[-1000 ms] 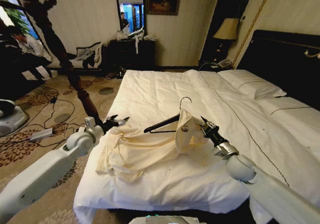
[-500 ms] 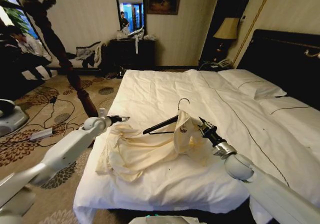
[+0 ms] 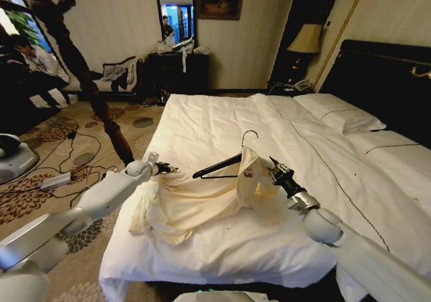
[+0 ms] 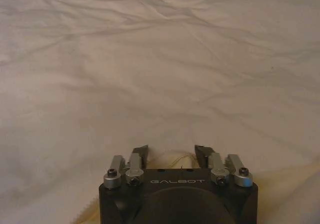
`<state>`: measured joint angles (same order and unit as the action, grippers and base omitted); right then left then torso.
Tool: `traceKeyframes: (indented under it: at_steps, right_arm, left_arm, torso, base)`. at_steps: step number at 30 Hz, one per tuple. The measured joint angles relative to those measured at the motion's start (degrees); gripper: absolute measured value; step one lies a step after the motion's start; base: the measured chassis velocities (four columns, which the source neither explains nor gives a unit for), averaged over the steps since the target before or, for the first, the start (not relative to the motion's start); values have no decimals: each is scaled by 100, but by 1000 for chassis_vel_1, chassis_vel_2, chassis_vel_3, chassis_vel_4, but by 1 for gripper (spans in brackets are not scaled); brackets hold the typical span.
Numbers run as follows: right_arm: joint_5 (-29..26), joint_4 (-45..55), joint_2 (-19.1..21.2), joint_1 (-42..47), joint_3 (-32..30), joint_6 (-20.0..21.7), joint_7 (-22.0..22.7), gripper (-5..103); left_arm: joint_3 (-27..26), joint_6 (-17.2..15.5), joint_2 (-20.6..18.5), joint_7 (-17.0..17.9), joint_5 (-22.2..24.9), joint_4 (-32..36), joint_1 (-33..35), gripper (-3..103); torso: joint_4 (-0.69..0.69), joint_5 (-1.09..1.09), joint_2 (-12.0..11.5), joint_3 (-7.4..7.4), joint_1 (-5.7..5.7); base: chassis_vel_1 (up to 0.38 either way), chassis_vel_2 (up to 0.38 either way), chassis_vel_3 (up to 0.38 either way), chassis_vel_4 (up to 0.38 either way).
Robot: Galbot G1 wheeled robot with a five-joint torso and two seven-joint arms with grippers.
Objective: Pick up the clothes from the bed and hang them on the clothes hanger.
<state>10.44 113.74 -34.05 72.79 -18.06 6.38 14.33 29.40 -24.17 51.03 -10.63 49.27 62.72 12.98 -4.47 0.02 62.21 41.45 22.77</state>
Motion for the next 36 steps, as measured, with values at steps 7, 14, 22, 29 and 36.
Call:
traceKeyframes:
  at_steps: [7, 14, 22, 29, 36]
  right_arm:
    - [-127, -101, 1, -109, 62, 27, 114, 19]
    - [-103, -142, -68, -117, 90, 26, 150, 19]
    - [-105, -171, -151, -189, 120, 23, 153, 19]
    - [-216, -285, -205, -300, 187, 28, 154, 19]
    - [-648, -444, -214, -707, 488, 153, 126, 19]
  left_arm:
    - [36, 81, -164, -111, -24, 108, 120, 26]
    - [-33, 219, -366, -132, 53, 301, 282, 4]
    - [-515, 315, -501, 212, 301, 653, 526, 1]
    - [-1315, 202, -972, 613, 892, 1708, 907, 1]
    - [-2198, -199, -1566, 1148, 1945, 3181, 953, 1]
  torso:
    - [1, -2, 1, 0, 0]
    - [2, -2, 1, 0, -1]
    - [-1, -2, 1, 0, 0]
    - [1, -2, 1, 0, 0]
    - [2, -2, 1, -1, -1]
  base:
    - [0, 0, 0, 0]
    - [0, 0, 0, 0]
    - [0, 0, 0, 0]
    - [0, 0, 0, 0]
    - [0, 0, 0, 0]
